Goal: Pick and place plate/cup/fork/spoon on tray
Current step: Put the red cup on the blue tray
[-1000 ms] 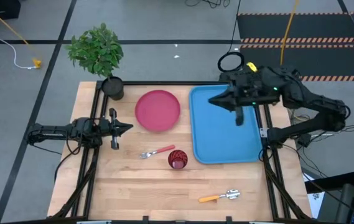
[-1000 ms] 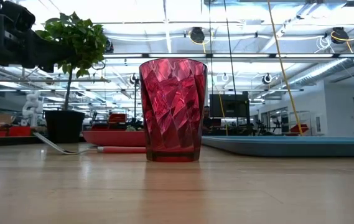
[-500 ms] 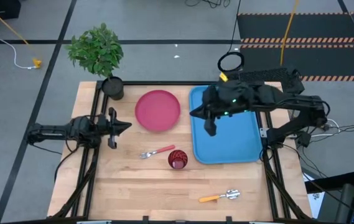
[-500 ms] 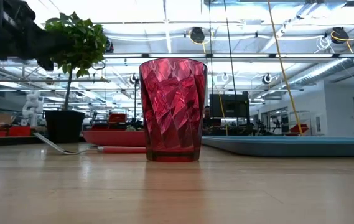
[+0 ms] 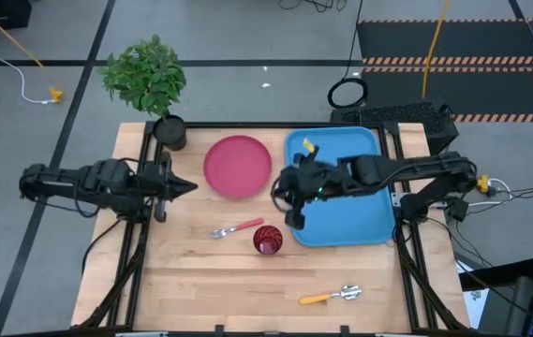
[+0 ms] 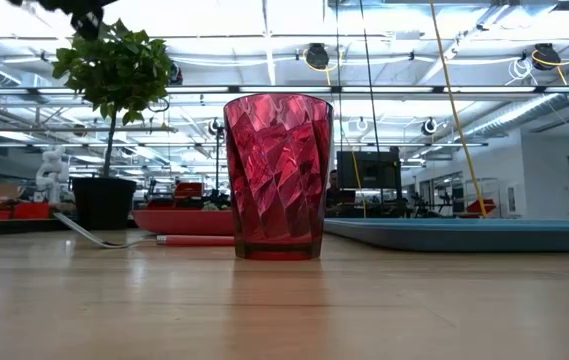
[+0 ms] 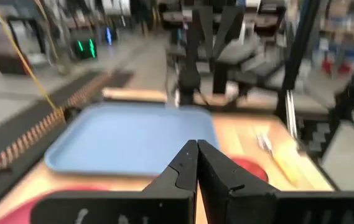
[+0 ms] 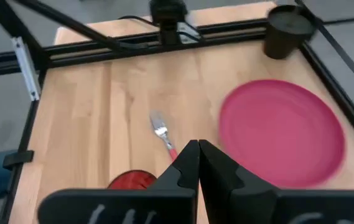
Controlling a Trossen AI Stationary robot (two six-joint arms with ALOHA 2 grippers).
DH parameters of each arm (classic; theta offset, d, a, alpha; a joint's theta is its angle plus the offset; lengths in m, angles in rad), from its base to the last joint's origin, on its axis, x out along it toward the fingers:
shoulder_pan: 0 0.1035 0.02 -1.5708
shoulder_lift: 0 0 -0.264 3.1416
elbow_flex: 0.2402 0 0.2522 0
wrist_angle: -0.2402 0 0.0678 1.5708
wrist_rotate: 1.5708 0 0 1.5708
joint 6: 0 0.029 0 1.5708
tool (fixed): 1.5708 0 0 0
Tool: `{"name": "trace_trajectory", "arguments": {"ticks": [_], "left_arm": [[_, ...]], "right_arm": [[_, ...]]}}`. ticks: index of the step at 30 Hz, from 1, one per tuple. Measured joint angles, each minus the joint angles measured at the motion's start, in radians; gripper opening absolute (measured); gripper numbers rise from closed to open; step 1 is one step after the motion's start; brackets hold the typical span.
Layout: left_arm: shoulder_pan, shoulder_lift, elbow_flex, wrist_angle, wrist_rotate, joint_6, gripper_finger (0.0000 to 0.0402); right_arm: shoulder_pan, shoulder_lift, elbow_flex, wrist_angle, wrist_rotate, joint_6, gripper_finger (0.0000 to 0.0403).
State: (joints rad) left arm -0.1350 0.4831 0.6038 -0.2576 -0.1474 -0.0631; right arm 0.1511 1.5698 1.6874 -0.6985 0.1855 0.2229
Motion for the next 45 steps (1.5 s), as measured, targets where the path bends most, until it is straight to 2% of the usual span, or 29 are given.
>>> {"name": "trace_trajectory", "arguments": {"ticks": [5, 10, 15, 18, 26, 32, 37, 40, 45], "left_arm": [[-0.050, 0.196, 0.154, -0.118, 0.000, 0.004, 0.0010], [-0.095, 0.351, 0.237, -0.128, 0.000, 0.017, 0.0010], [-0.140, 0.442, 0.276, -0.198, 0.000, 0.021, 0.0010], [-0.151, 0.464, 0.276, -0.234, -0.010, 0.008, 0.0010], [-0.152, 0.503, 0.276, -0.263, -0.037, 0.017, 0.0010], [-0.145, 0.511, 0.275, -0.262, -0.039, 0.042, 0.0010], [-0.139, 0.512, 0.275, -0.262, -0.042, 0.042, 0.0010], [-0.138, 0.512, 0.275, -0.261, -0.047, 0.042, 0.0010], [-0.125, 0.512, 0.275, -0.234, -0.067, 0.061, 0.0010]], "right_arm": [[0.044, 0.009, -0.102, 0.097, -0.001, -0.015, 0.0000], [0.074, 0.009, -0.237, 0.249, -0.005, -0.009, 0.0000], [0.093, 0.009, -0.374, 0.386, -0.007, 0.020, 0.0000], [0.089, 0.010, -0.403, 0.392, -0.031, 0.043, 0.0000], [0.096, 0.035, -0.408, 0.480, -0.033, 0.022, 0.0014], [0.100, 0.108, -0.383, 0.443, -0.108, 0.026, 0.0055], [0.128, 0.117, -0.343, 0.429, -0.138, 0.026, 0.0099], [0.157, 0.118, -0.321, 0.389, -0.135, 0.018, 0.0123], [0.207, 0.116, -0.260, 0.295, -0.048, -0.003, 0.0142]]}}
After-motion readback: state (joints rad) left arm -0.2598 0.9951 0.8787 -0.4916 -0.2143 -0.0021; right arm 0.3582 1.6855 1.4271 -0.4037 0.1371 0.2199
